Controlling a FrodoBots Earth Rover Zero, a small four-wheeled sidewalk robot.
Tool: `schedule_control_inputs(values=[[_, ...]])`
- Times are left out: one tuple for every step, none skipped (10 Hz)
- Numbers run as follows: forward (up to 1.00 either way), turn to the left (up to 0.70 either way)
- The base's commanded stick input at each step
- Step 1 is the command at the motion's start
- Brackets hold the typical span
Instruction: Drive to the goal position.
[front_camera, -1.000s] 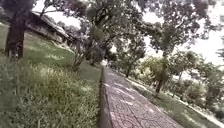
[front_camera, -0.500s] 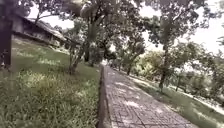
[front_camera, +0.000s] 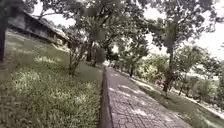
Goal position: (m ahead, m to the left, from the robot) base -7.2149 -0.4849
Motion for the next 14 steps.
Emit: schedule_control_inputs(values=[[0.70,-0.27],[0.70,-0.27],[0.70,-0.27],[0.70,-0.27],[0.70,-0.27],[0.70,-0.27],[0.70,-0.27],[0.70,-0.27],[0.70,-0.27],[0.70,-0.27],[0.70,-0.27],[0.70,-0.27],[0.19,-0.07],[0.00,0.00]])
